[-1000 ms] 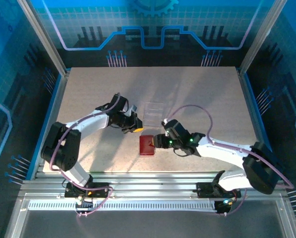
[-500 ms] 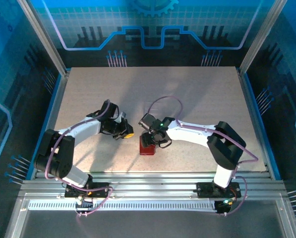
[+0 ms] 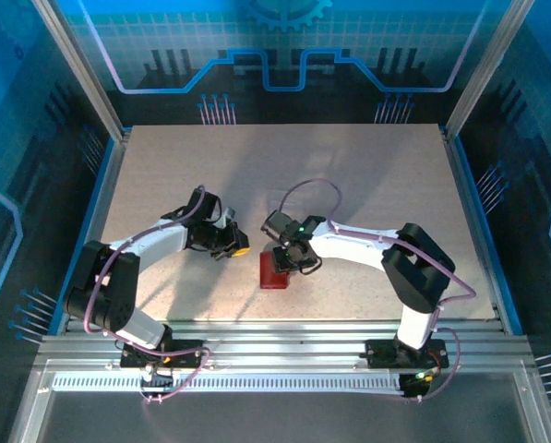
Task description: Take the credit cards out of the card holder
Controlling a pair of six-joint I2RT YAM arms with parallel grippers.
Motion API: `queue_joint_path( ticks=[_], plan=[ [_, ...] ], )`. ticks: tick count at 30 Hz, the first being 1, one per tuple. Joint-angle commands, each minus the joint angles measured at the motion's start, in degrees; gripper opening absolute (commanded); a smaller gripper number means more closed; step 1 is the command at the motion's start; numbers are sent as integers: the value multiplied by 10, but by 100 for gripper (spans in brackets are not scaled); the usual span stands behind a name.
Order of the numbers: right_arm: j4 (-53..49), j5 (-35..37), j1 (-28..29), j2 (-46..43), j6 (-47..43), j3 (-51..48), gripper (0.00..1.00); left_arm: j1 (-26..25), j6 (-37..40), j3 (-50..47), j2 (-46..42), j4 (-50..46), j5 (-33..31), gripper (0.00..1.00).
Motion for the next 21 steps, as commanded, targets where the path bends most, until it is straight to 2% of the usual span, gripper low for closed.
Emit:
queue_joint_path(
  ticks=[1,9,14,17,21],
  plan=[
    [10,-16,-17,-32,11,-27,51,-9,2,13,10,-10,5,11],
    [68,-72,-49,-58,17,-85,30,-47,4,40,19,-39,-34,12],
    [113,-98,-66,-71,27,-125,20,-79,9,64,22,-77,-80,17],
    [136,-105,-75,-80,26,-144,13,-98,13,78,25,-100,-109,22],
    [189,-126,-78,-104,29,-183,2,-121,11,91,28,-127,-139,40]
  ],
)
